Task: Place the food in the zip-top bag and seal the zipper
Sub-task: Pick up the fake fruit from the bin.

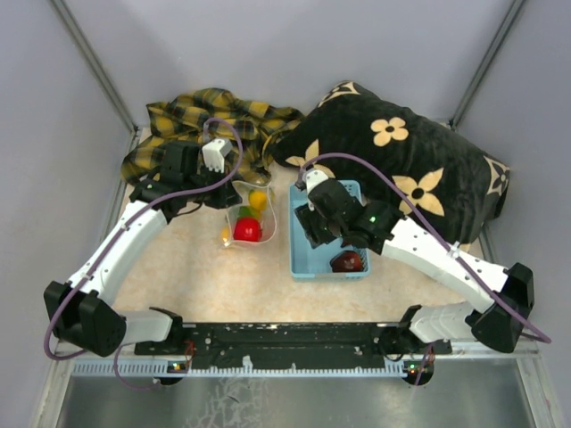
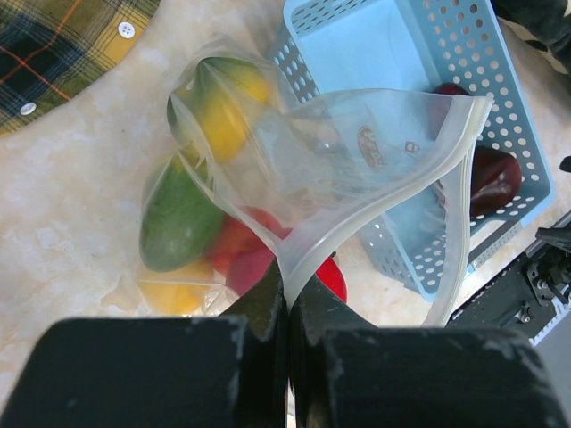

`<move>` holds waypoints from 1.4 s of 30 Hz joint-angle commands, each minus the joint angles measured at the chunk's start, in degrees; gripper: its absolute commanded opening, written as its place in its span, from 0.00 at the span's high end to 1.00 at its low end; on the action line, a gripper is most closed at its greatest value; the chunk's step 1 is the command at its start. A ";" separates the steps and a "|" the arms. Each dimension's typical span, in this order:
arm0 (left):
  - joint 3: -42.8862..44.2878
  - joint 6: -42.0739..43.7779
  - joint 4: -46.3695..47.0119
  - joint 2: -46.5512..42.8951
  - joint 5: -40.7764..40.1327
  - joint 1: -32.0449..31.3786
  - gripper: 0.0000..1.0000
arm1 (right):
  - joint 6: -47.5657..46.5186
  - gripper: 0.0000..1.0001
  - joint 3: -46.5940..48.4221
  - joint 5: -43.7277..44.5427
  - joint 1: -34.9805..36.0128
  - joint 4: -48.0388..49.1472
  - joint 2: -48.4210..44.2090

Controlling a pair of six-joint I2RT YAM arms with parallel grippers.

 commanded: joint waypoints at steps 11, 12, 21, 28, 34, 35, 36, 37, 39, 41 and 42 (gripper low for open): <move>-0.23 0.28 1.05 0.22 1.42 0.33 1.00 | 8.55 0.27 -11.97 -0.61 -5.67 -5.65 -0.67; -0.20 0.33 1.05 0.17 1.44 0.37 1.00 | 8.83 0.27 -12.64 -1.30 -6.45 -5.37 -0.54; -0.26 0.33 1.09 0.42 1.55 0.36 1.00 | 11.73 0.24 -16.62 -1.72 -9.16 -4.28 1.34; -0.20 0.30 1.12 0.31 1.33 0.36 1.00 | 12.11 0.24 -18.61 -1.92 -10.15 -1.40 4.98; -0.35 0.33 1.15 0.23 1.45 0.39 1.00 | 11.43 0.21 -18.79 -3.45 -10.15 3.17 7.49; -0.30 0.41 1.15 0.20 1.38 0.33 1.00 | 11.29 0.21 -18.56 -3.91 -10.11 3.87 7.88; -0.36 0.41 1.15 0.17 1.35 0.32 1.00 | 11.20 0.20 -18.19 -4.36 -10.15 4.27 8.39; -0.44 0.44 1.13 0.13 1.35 0.32 1.00 | 11.07 0.20 -17.83 -4.73 -10.15 4.70 9.03; -0.37 0.47 1.15 0.09 1.35 0.32 1.00 | 10.81 0.20 -16.85 -5.33 -10.16 5.80 10.38; -0.37 0.37 1.17 0.12 1.35 0.33 1.00 | 10.67 0.19 -15.72 -5.49 -10.15 6.94 11.43; -0.37 0.41 1.21 0.16 1.43 0.32 1.00 | 10.59 0.19 -14.91 -5.55 -10.15 7.54 11.96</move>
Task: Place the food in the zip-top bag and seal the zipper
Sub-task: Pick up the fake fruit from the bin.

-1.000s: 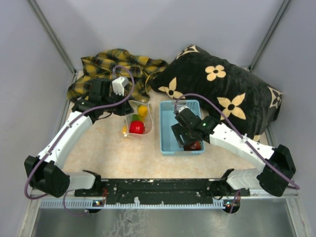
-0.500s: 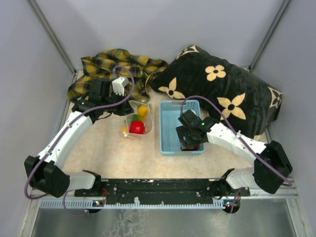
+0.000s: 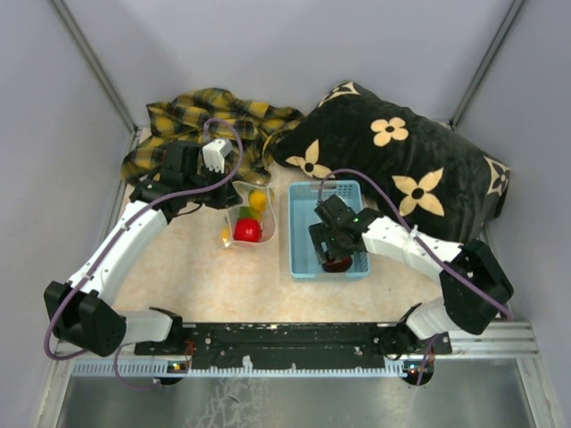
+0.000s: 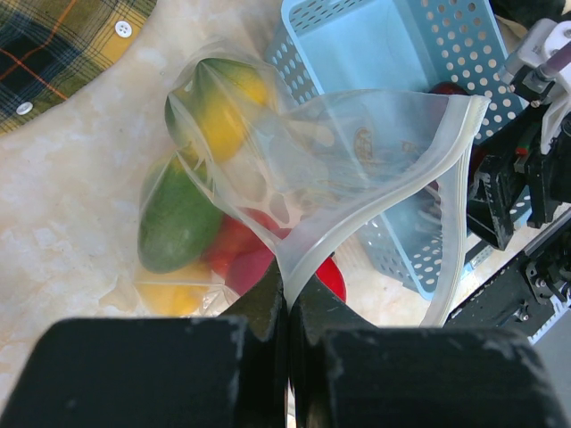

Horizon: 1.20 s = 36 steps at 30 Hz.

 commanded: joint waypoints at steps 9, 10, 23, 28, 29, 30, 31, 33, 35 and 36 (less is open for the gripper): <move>-0.31 0.34 1.30 -0.15 1.33 0.32 1.00 | -1.08 0.19 8.34 0.73 -1.77 7.66 4.23; -0.33 0.39 1.39 -0.23 1.19 0.32 1.00 | -1.10 0.19 8.43 0.88 -1.97 8.30 4.30; -0.40 0.34 1.60 0.04 1.77 0.38 1.00 | -2.84 0.18 10.78 2.15 -2.45 -3.40 -1.71; -0.44 0.33 1.64 0.34 1.97 0.33 1.00 | 5.61 0.18 7.97 6.14 -2.45 -6.79 -5.74; -0.43 0.33 1.58 0.46 2.01 0.34 1.00 | 7.33 0.18 7.32 6.18 -2.45 -6.92 -6.32; -0.40 0.32 1.59 0.44 2.10 0.32 1.00 | 8.99 0.18 6.54 5.84 -2.45 -6.81 -7.01; -0.40 0.27 1.64 0.48 2.08 0.33 1.00 | 10.70 0.18 5.91 5.34 -2.45 -6.58 -7.56; -0.41 0.25 1.58 0.43 2.10 0.34 1.00 | 14.00 0.18 4.33 5.12 -2.45 -6.16 -8.85; -0.49 0.19 1.58 0.34 2.10 0.32 1.00 | 17.29 0.18 2.61 5.59 -2.47 -6.16 -10.01; -0.50 0.20 1.59 0.31 2.10 0.32 1.00 | 18.51 0.18 1.65 5.18 -2.39 -5.73 -10.59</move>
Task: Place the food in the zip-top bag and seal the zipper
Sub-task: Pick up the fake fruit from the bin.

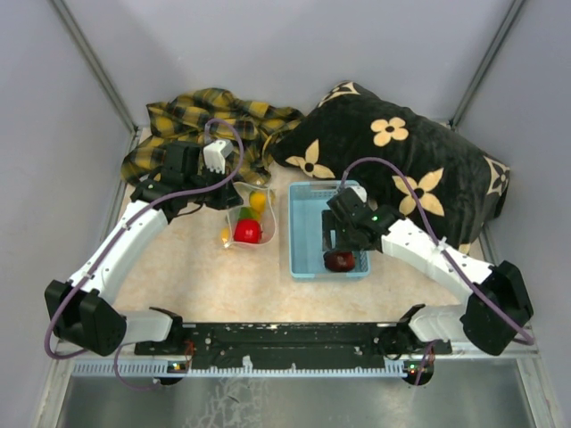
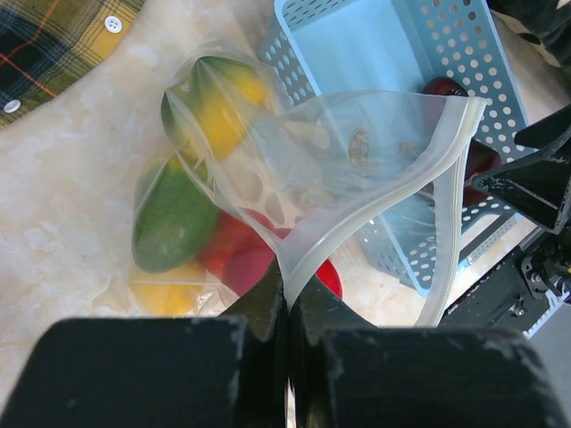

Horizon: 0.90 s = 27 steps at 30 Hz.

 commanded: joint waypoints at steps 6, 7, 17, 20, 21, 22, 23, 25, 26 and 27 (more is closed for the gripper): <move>-0.30 0.16 1.81 0.05 1.68 0.33 1.00 | 10.04 0.18 -6.55 -2.00 -0.40 2.53 -4.59; -0.31 0.15 1.84 0.01 1.72 0.33 1.00 | 9.23 0.18 -6.55 -2.65 -0.37 2.72 -4.45; -0.35 0.08 1.80 -0.04 1.64 0.32 1.00 | -17.44 0.17 2.49 -9.27 -0.26 -3.80 -2.16; -0.32 0.14 1.87 -0.25 1.53 0.32 1.00 | -23.94 0.17 6.46 -9.31 -0.26 -8.76 1.90; -0.33 0.16 1.86 -0.23 1.51 0.32 1.00 | -25.56 0.18 7.15 -9.66 -0.26 -9.63 2.92; -0.36 0.18 1.87 -0.29 1.47 0.36 1.00 | -26.82 0.18 7.69 -9.67 -0.11 -10.20 4.02; -0.31 0.21 1.83 -0.30 1.47 0.37 1.00 | -28.06 0.18 8.17 -9.61 -0.02 -10.41 4.55; -0.39 0.17 1.87 -0.32 1.47 0.35 1.00 | -30.43 0.18 8.87 -10.01 0.28 -10.37 5.26; -0.42 0.16 1.89 -0.37 1.47 0.32 1.00 | -31.67 0.18 9.13 -10.11 0.60 -10.26 5.46; -0.39 0.12 1.92 -0.37 1.55 0.33 1.00 | -33.03 0.18 9.36 -10.42 0.95 -10.22 5.70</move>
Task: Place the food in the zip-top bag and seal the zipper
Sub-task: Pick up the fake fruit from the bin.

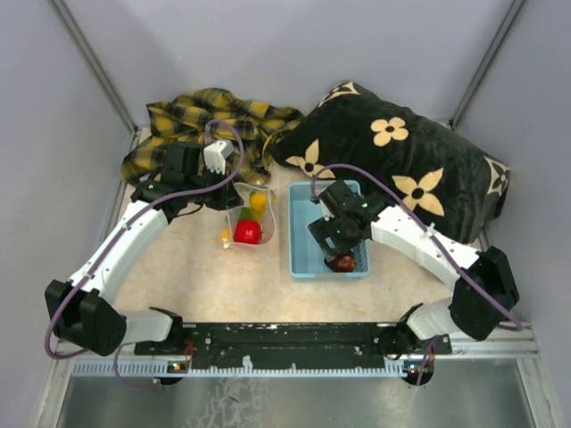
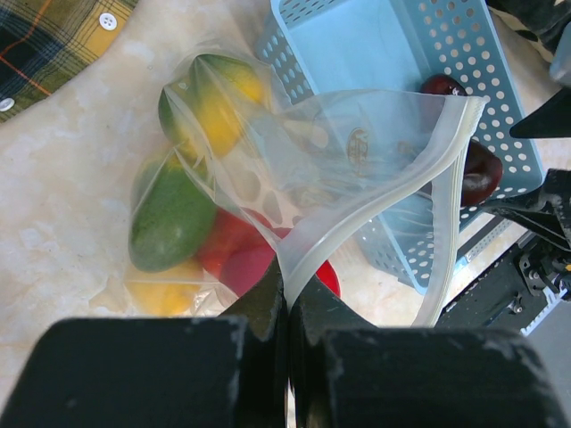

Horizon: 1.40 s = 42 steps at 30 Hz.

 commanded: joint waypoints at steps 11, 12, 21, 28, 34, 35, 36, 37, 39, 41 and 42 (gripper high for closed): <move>-0.22 0.26 1.88 -0.59 1.08 0.34 1.00 | -21.87 0.20 3.45 -1.05 4.03 -0.79 7.06; -0.19 0.21 1.89 -0.55 1.08 0.32 1.00 | -22.42 0.20 3.37 -0.55 4.11 -0.62 7.68; -0.18 0.24 1.87 -0.55 0.90 0.34 1.00 | -25.54 0.22 1.12 1.93 4.16 0.60 13.74; -0.18 0.10 1.89 -0.38 1.08 0.37 1.00 | -25.76 0.28 -0.86 1.73 4.15 3.58 13.70; -0.18 0.14 1.88 -0.35 0.92 0.37 1.00 | -25.91 0.25 -1.14 1.62 4.18 3.81 14.10; -0.18 0.17 1.91 -0.32 0.86 0.33 1.00 | -25.97 0.23 -1.10 1.53 4.20 3.40 14.63; -0.18 0.10 1.91 -0.28 0.82 0.33 1.00 | -26.04 0.23 -1.13 1.49 4.14 3.17 15.24; -0.18 0.15 1.89 -0.31 0.79 0.32 1.00 | -26.05 0.22 -1.18 1.79 4.14 3.11 15.65; -0.21 0.17 1.97 -0.28 0.73 0.32 1.00 | -25.90 0.22 -1.22 2.31 4.13 3.18 17.55; -0.22 0.17 1.94 -0.45 0.68 0.33 1.00 | -25.79 0.21 -1.27 2.50 4.19 3.17 18.39; -0.25 0.22 1.94 -0.42 0.64 0.37 1.00 | -25.69 0.21 -1.30 2.79 4.15 3.19 18.76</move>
